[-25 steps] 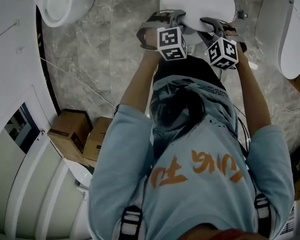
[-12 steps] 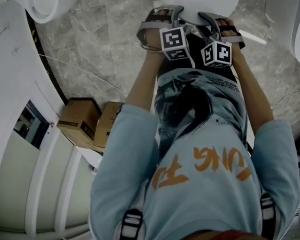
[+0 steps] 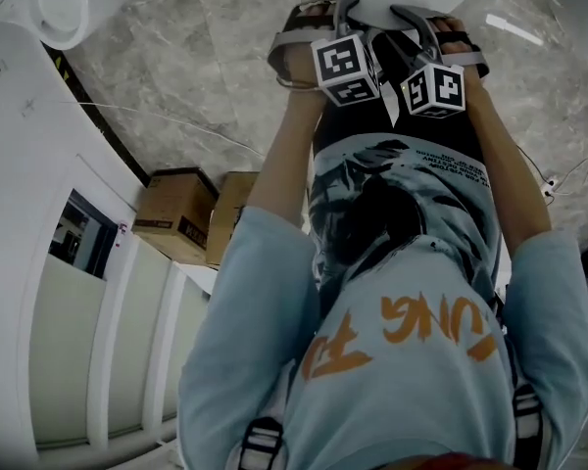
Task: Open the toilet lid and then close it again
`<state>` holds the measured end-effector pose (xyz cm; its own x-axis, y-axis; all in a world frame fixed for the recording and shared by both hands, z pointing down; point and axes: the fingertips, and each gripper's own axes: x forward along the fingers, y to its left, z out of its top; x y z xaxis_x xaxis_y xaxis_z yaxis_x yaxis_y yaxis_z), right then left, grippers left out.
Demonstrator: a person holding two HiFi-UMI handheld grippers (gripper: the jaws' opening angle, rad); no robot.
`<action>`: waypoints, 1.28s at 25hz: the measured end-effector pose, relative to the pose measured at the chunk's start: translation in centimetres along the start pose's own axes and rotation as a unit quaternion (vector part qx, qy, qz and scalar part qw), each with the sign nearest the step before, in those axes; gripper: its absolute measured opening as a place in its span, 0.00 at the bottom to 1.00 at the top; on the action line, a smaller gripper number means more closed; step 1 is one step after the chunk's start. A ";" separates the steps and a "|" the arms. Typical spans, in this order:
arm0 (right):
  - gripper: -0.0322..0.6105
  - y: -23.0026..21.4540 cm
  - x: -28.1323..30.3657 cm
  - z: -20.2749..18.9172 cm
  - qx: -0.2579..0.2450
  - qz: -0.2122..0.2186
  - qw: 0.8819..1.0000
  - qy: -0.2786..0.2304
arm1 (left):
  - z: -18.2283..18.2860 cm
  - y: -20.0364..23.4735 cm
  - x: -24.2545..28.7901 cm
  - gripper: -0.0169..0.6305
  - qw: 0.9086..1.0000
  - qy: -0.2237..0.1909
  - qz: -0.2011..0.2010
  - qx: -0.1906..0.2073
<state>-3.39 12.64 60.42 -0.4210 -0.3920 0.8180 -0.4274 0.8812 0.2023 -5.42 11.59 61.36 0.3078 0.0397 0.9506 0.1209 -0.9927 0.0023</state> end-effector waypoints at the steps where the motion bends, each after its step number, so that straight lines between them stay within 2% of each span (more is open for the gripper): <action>1: 0.42 0.5 0.5 -0.3 0.007 0.004 1.000 0.004 | -0.3 -0.4 0.5 0.43 1.000 0.002 -0.008 -0.001; 5: 0.42 2.0 2.9 -2.0 0.015 0.017 0.999 0.023 | -1.5 -0.9 3.3 0.41 1.000 0.011 -0.016 0.006; 8: 0.42 2.5 4.3 -3.0 0.012 0.006 0.999 0.032 | -2.0 -1.0 4.9 0.40 1.000 0.017 -0.014 0.010; 11: 0.42 3.1 5.9 -3.9 0.031 0.001 0.999 0.039 | -2.7 -1.1 6.6 0.38 1.000 0.019 -0.018 0.009; 14: 0.41 3.8 7.2 -4.6 0.051 0.015 0.998 0.044 | -3.4 -1.1 8.2 0.34 1.000 0.019 -0.023 0.001; 17: 0.40 3.9 8.3 -5.2 0.059 0.023 0.997 0.046 | -3.8 -0.2 9.3 0.24 1.000 0.014 -0.014 -0.004; 21: 0.39 3.4 8.0 -5.3 0.081 0.018 0.996 0.036 | -3.4 0.5 9.1 0.19 1.000 0.001 -0.013 -0.022; 23: 0.33 2.8 7.6 -5.4 0.116 0.018 0.992 0.048 | -3.4 0.8 9.0 0.14 0.998 0.004 -0.024 -0.055; 24: 0.18 2.3 7.3 -5.5 0.147 0.016 0.987 0.056 | -3.4 0.8 8.8 0.07 0.996 0.008 -0.037 -0.083; 25: 0.14 1.8 7.0 -5.7 0.188 0.020 0.980 0.061 | -3.4 0.9 8.7 0.07 0.992 0.009 -0.053 -0.116; 27: 0.13 1.2 6.2 -5.8 0.291 0.040 0.954 0.063 | -3.5 1.1 8.3 0.07 0.980 0.004 -0.084 -0.183; 29: 0.12 0.4 5.0 -5.7 0.377 0.048 0.923 0.060 | -3.3 1.0 7.2 0.07 0.968 -0.007 -0.105 -0.229; 30: 0.11 -0.1 4.2 -5.7 0.405 0.043 0.912 0.057 | -3.0 1.0 6.4 0.07 0.964 -0.016 -0.109 -0.242; 32: 0.09 -1.5 2.4 -5.9 0.434 0.023 0.899 0.050 | -1.7 0.9 4.6 0.07 0.962 -0.039 -0.105 -0.249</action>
<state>0.97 11.91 65.21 -0.3991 -0.2954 0.8680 -0.8928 0.3411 -0.2944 -5.49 10.66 66.30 0.3983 0.2340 0.8869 -0.2727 -0.8930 0.3581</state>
